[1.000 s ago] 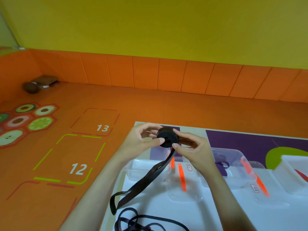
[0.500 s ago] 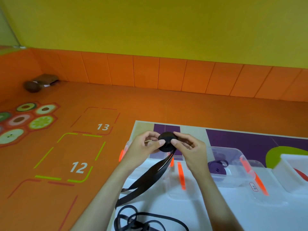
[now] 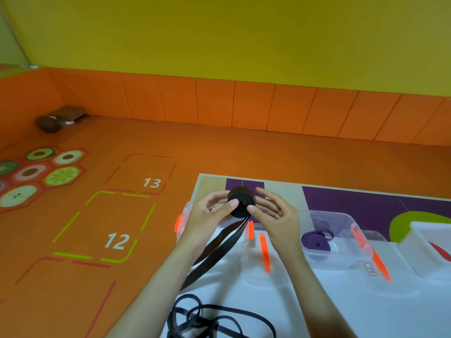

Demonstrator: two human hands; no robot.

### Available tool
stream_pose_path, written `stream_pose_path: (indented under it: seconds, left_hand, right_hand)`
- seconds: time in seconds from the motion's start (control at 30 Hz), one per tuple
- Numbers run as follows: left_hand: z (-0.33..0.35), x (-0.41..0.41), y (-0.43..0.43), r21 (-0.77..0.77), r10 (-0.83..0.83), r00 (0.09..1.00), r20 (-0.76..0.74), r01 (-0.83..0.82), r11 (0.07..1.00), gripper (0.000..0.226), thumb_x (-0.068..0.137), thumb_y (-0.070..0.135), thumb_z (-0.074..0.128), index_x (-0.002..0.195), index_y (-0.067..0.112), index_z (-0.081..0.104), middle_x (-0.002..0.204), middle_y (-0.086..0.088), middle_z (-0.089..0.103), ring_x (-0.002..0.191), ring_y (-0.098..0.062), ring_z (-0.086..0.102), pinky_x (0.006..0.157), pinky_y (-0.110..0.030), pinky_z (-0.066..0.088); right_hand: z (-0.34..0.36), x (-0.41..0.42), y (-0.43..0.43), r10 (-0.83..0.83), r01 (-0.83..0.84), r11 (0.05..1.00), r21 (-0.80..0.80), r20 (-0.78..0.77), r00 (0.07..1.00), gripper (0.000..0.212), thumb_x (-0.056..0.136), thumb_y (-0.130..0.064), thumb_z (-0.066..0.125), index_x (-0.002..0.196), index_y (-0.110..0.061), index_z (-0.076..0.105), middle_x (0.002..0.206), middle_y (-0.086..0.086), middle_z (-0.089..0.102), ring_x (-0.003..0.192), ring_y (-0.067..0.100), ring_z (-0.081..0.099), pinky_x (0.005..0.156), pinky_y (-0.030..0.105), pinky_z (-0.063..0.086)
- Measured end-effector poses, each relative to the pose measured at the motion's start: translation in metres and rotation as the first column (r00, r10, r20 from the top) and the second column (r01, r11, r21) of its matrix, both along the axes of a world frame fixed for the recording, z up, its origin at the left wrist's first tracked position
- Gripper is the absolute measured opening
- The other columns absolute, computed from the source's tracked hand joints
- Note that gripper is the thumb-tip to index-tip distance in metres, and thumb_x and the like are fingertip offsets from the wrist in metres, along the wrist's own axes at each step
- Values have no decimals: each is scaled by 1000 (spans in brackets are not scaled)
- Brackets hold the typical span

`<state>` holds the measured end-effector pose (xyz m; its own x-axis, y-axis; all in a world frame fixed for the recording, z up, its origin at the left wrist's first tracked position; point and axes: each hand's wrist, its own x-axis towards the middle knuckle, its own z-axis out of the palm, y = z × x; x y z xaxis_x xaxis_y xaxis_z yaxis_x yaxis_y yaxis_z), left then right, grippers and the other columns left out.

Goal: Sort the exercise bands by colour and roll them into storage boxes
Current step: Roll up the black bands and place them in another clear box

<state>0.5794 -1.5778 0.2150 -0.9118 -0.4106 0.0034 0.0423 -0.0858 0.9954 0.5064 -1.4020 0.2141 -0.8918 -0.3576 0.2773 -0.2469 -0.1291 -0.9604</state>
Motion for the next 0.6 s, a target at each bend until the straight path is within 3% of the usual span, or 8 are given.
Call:
stream_pose_path:
  seconds: [0.07,0.13,0.23,0.33,0.5,0.6]
  left_hand:
    - [6,3,-1,-28,-43,999,-5,43,999,38,86,32,84,121,23,73,115,-3,78,113,-23,73,106,-51,55]
    - [17,3,-7,-189,-108,994,20,110,976,41,88,30,84,126,27,69,112,4,78,109,-15,73,101,-38,56]
    - [33,-2,-17,-416,-160,984,73,176,892,28,88,23,86,114,24,75,106,10,78,98,-6,71,91,-27,56]
    - [42,-2,-16,-335,-146,989,37,150,930,23,87,16,86,108,20,78,101,6,80,92,-8,72,88,-25,57]
    - [24,0,3,23,-29,998,-64,30,999,36,82,22,88,115,12,76,112,-11,79,112,-29,74,104,-48,57]
    - [22,2,6,-3,-37,997,-72,37,999,35,86,16,87,118,11,74,113,-5,79,111,-23,74,100,-37,58]
  right_hand:
    - [4,-4,6,26,-26,1000,17,-1,1000,41,82,-2,85,119,-18,75,103,-3,81,100,15,77,89,25,61]
    - [11,-10,12,78,-71,993,94,-69,995,37,82,-1,84,117,-11,78,104,-3,81,99,16,78,91,29,62]
    - [23,-18,16,150,-111,966,234,-157,976,34,82,-4,86,115,-12,80,104,-5,81,98,15,78,92,35,62]
    - [30,-18,15,165,-138,973,183,-143,976,35,84,-2,84,114,-19,79,105,-8,81,100,14,77,93,33,61]
    - [18,3,-1,40,-43,998,-52,-64,997,39,88,-2,79,124,-16,74,114,-9,79,111,11,73,94,21,56]
    - [18,0,0,16,-20,997,-79,-50,999,37,87,0,78,121,-15,75,112,-7,80,108,13,75,93,23,58]
